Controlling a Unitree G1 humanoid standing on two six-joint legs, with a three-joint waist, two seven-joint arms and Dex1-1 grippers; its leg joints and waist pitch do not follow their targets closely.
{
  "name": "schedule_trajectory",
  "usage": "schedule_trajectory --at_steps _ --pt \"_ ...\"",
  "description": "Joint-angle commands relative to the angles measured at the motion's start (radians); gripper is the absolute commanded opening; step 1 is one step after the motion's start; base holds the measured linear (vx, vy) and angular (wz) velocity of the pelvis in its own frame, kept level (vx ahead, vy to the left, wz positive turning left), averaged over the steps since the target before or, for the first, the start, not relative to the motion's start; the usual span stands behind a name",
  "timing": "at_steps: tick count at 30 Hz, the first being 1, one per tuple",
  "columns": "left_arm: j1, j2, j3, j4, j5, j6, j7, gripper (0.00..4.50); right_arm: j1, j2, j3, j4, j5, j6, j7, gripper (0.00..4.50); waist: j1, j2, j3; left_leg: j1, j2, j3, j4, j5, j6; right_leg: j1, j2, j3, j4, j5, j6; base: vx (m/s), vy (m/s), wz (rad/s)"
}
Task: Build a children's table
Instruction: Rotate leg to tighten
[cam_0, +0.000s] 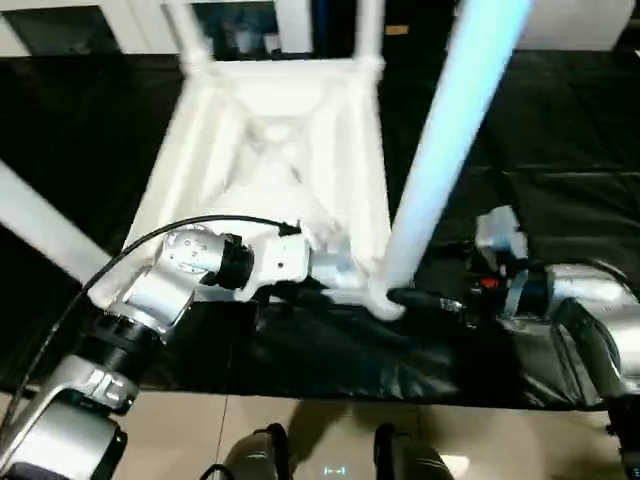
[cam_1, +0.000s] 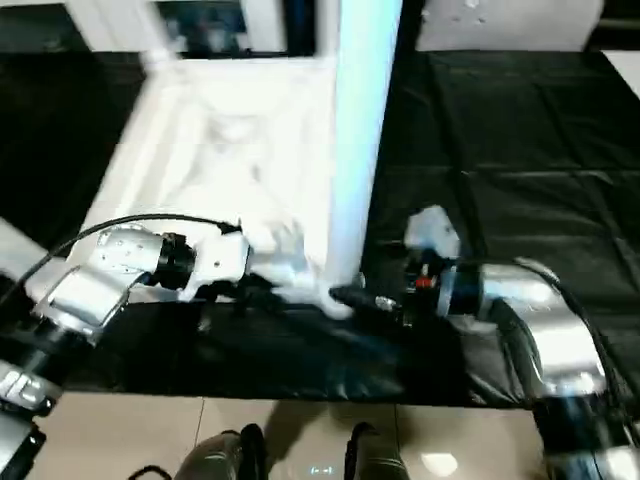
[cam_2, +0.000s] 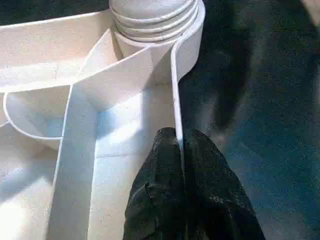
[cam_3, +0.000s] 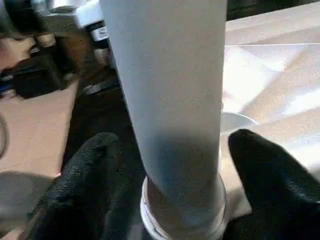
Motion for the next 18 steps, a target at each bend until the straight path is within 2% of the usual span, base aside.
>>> schedule_trajectory --at_steps 1,2,4,6,7,9,12,14,16,17,18 --pt "-0.002 0.013 -0.061 0.015 0.034 -0.036 -0.062 0.0 -0.011 -0.013 0.028 0.016 0.004 -0.005 0.052 3.41 -0.002 -0.02 -0.102 0.026 0.059 -0.006 -0.051 -0.126 0.15 0.056 -0.061 0.036 -0.048 -0.172 -0.309 0.0 0.0 0.0" --pt "-0.007 0.013 -0.06 0.022 0.036 -0.041 -0.065 0.0 -0.02 -0.013 0.038 0.025 0.001 -0.002 0.065 3.41 -0.001 -0.031 -0.103 0.025 0.059 -0.005 -0.052 -0.136 0.139 0.059 -0.063 0.037 -0.049 -0.184 -0.305 0.0 0.0 0.0" --pt "-0.015 0.013 -0.057 0.037 0.039 -0.051 -0.072 0.0 -0.034 -0.017 0.054 0.04 -0.002 0.001 0.091 3.15 0.001 -0.026 -0.102 0.024 0.059 -0.007 -0.053 -0.146 0.125 0.058 -0.065 0.037 -0.05 -0.209 -0.299 0.0 0.0 0.0" --pt "-0.022 0.014 -0.055 0.051 0.04 -0.064 -0.078 0.0 -0.045 -0.019 0.067 0.052 -0.002 0.004 0.114 2.99 0.001 -0.03 -0.105 0.025 0.058 -0.007 -0.053 -0.163 0.109 0.059 -0.066 0.037 -0.051 -0.234 -0.291 0.0 0.0 0.0" --pt "-0.028 0.015 -0.055 0.067 0.04 -0.077 -0.082 0.0 -0.056 -0.021 0.079 0.068 -0.003 0.002 0.136 2.99 0.001 -0.03 -0.105 0.025 0.058 -0.007 -0.053 -0.161 0.107 0.059 -0.066 0.038 -0.051 -0.233 -0.29 0.0 0.0 0.0" --pt "-0.032 0.016 -0.054 0.077 0.041 -0.083 -0.082 0.0 -0.064 -0.02 0.085 0.078 -0.003 0.002 0.147 2.68 0.002 -0.03 -0.106 0.025 0.058 -0.007 -0.052 -0.167 0.103 0.059 -0.066 0.038 -0.052 -0.235 -0.292 0.0 0.0 0.0" --pt "-0.032 0.017 -0.052 0.088 0.044 -0.087 -0.074 0.0 -0.067 -0.019 0.089 0.08 0.004 0.011 0.155 2.58 0.004 -0.034 -0.11 0.023 0.058 -0.006 -0.05 -0.152 0.106 0.06 -0.066 0.038 -0.048 -0.214 -0.296 0.0 0.0 0.0" --pt "-0.032 0.017 -0.051 0.092 0.045 -0.087 -0.071 0.0 -0.066 -0.019 0.09 0.079 0.007 0.014 0.157 2.27 0.007 -0.035 -0.11 0.022 0.058 -0.006 -0.049 -0.152 0.106 0.06 -0.066 0.038 -0.048 -0.22 -0.294 0.0 0.0 0.0" --pt "-0.026 0.011 -0.037 0.09 0.041 -0.062 -0.05 0.0 -0.053 -0.011 0.08 0.064 0.018 0.032 0.13 2.18 0.008 -0.035 -0.109 0.022 0.057 -0.006 -0.049 -0.156 0.101 0.06 -0.066 0.038 -0.048 -0.236 -0.289 0.0 0.0 0.0" --pt "-0.018 0.004 -0.023 0.077 0.037 -0.024 -0.02 0.0 -0.038 0.001 0.068 0.046 0.022 0.051 0.084 2.04 0.01 -0.032 -0.108 0.023 0.057 -0.007 -0.05 -0.161 0.098 0.059 -0.065 0.037 -0.049 -0.249 -0.287 0.0 0.0 0.0" --pt "-0.014 0.0 -0.015 0.07 0.035 -0.004 -0.004 0.0 -0.031 0.009 0.061 0.038 0.022 0.06 0.059 2.02 0.01 -0.034 -0.109 0.024 0.058 -0.007 -0.051 -0.159 0.094 0.058 -0.065 0.038 -0.05 -0.252 -0.285 0.0 0.0 0.0"
